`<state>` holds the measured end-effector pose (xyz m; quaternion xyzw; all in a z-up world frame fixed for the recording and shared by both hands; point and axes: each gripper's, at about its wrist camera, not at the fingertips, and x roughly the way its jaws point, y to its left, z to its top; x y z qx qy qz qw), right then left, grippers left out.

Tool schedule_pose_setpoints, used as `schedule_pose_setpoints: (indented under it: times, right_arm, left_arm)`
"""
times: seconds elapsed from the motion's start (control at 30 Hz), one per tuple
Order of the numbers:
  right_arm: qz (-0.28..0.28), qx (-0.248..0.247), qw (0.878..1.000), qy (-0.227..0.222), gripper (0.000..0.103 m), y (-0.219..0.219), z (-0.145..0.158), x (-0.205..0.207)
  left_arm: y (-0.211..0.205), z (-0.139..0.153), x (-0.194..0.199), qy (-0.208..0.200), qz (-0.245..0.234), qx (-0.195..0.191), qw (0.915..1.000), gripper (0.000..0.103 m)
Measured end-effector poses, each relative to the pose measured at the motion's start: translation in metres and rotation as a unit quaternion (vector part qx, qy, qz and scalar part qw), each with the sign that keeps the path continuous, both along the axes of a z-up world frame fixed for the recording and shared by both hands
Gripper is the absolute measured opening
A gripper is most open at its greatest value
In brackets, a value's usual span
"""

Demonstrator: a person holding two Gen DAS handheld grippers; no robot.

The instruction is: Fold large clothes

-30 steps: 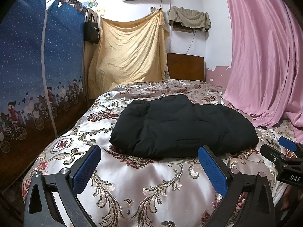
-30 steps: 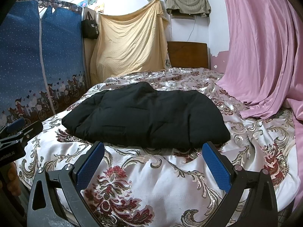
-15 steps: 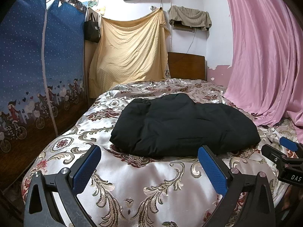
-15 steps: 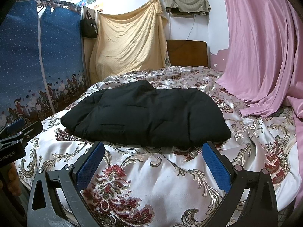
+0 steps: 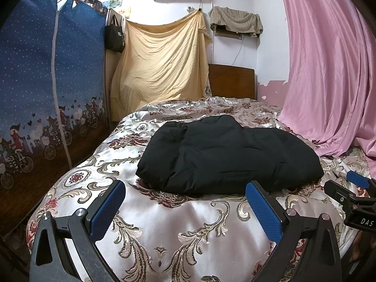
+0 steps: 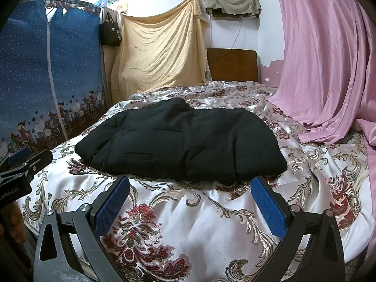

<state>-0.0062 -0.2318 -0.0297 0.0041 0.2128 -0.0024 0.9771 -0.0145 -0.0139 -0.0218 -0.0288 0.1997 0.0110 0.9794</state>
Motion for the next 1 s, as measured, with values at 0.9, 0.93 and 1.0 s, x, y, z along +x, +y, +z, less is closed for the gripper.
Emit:
schedule_pose_setpoints:
  times: [0.9, 0.93, 1.0]
  right_arm:
    - [0.000, 0.001, 1.000, 0.002, 0.101, 0.0010, 0.0010, 0.0016]
    - [0.000, 0.001, 1.000, 0.001, 0.101, 0.0009, 0.0008, 0.0011]
    - [0.000, 0.001, 1.000, 0.002, 0.101, 0.0009, 0.0012, 0.0018]
  left_arm:
    - [0.0005, -0.0007, 0.0033, 0.004, -0.001, -0.003, 1.0000, 0.103]
    - [0.0007, -0.0008, 0.0032, 0.005, -0.001, -0.003, 1.0000, 0.103]
    - [0.0002, -0.0016, 0.0035, 0.006, -0.002, -0.003, 1.0000, 0.103]
